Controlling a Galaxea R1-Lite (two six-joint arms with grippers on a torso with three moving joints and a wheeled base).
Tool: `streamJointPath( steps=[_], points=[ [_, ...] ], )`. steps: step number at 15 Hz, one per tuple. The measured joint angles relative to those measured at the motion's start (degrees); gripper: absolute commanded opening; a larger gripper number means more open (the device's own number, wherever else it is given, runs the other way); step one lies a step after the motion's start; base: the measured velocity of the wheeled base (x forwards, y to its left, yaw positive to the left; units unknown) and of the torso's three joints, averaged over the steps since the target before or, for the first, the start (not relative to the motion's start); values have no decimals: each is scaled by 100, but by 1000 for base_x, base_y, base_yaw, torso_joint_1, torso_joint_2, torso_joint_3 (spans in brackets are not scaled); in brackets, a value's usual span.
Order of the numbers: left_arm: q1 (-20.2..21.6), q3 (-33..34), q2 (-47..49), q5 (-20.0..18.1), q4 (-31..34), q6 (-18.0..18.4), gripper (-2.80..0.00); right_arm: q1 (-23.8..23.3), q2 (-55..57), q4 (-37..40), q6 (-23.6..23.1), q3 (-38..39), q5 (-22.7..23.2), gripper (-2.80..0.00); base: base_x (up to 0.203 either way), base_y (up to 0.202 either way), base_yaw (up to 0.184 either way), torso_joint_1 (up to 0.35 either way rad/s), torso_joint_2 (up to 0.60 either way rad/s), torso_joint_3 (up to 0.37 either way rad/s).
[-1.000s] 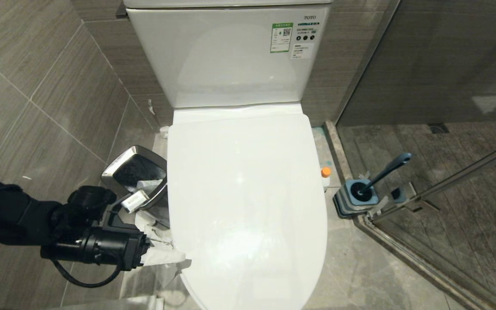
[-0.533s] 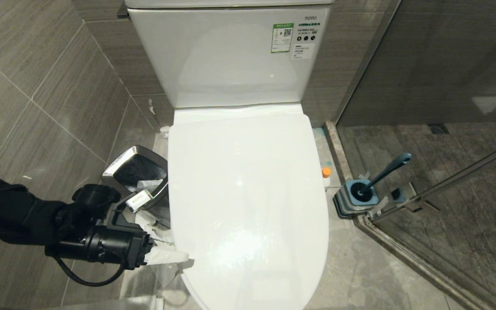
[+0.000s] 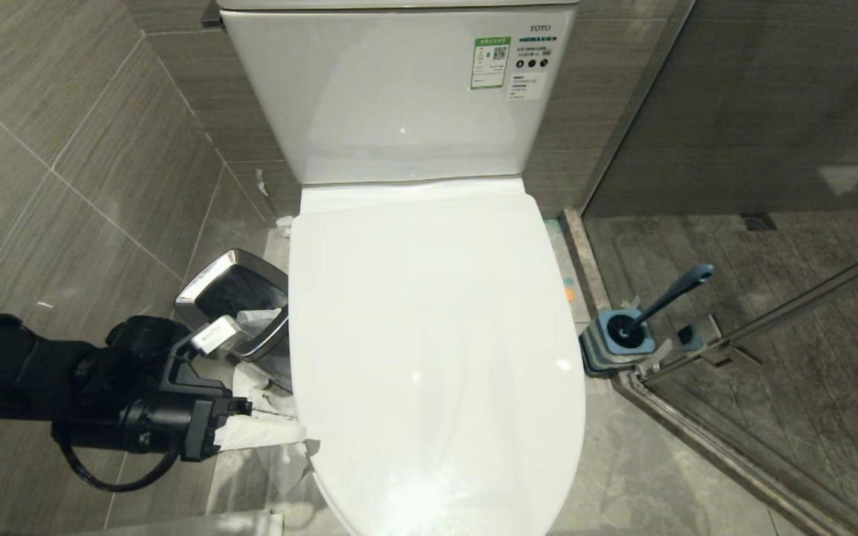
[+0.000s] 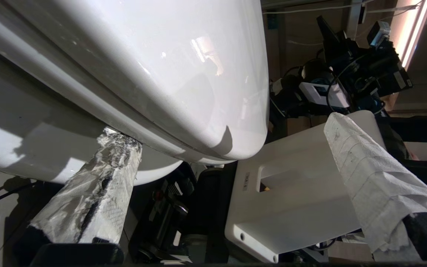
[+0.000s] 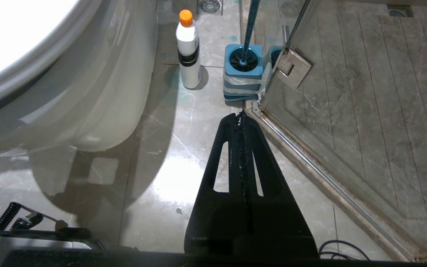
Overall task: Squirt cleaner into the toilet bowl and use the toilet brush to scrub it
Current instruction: Use the left hand to lift the toilet lid slightly
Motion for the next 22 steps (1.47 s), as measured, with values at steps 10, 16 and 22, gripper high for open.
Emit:
streamJointPath(
  steps=[10, 16, 22],
  points=[
    [-57, 17, -670, -86, 360, 75, 0, 2, 0, 0, 2, 0, 1, -280, 0, 0, 0, 0, 0, 0],
    [-139, 106, -1119, -45, 610, 102, 0, 2, 0, 0, 0, 0, -1, -280, 0, 0, 0, 0, 0, 0],
    [-156, 134, -1594, -48, 647, 12, 0, 2, 0, 0, 2, 0, 1, -280, 0, 0, 0, 0, 0, 0]
  ],
)
